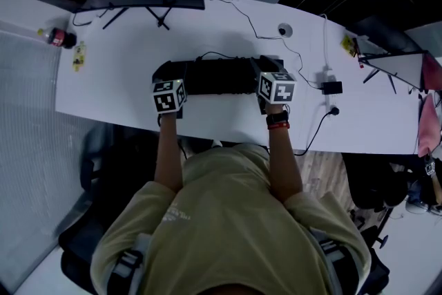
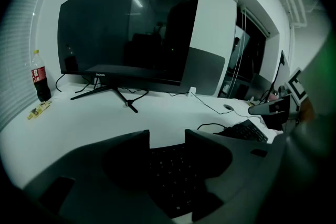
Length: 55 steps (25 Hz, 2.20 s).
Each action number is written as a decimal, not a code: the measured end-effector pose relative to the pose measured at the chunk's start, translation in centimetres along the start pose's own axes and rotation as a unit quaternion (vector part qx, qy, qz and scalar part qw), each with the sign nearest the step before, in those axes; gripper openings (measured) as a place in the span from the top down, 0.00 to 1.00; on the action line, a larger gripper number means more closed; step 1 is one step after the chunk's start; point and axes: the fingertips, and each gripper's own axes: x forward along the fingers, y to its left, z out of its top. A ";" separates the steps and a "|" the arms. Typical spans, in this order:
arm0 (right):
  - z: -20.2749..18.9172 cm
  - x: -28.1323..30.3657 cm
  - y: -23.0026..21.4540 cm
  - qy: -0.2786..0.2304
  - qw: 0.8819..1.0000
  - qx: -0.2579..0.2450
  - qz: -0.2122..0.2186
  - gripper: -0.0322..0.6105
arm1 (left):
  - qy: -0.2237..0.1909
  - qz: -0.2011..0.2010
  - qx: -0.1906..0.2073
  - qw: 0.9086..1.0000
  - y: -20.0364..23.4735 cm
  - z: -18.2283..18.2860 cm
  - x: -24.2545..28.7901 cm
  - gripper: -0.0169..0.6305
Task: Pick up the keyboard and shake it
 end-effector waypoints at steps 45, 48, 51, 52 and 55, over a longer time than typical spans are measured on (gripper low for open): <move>-5.2 2.4 -10.8 0.122 0.992 0.026 0.007 0.48 | 0.212 -0.101 -0.011 0.972 3.1 -5.8 5.3 0.45; -5.2 2.3 -10.7 0.127 0.992 0.023 0.013 0.48 | 0.220 -0.105 -0.013 0.970 3.1 -5.8 5.2 0.46; -5.1 2.4 -10.6 0.135 0.990 0.021 0.014 0.48 | 0.231 -0.108 -0.006 0.967 3.3 -5.6 5.0 0.48; -5.2 2.4 -10.6 0.138 0.990 0.022 0.013 0.48 | 0.236 -0.107 -0.004 0.966 3.3 -5.6 4.9 0.49; -5.3 2.3 -10.6 0.146 0.989 0.023 0.005 0.48 | 0.242 -0.103 -0.007 0.965 3.3 -5.8 4.7 0.50</move>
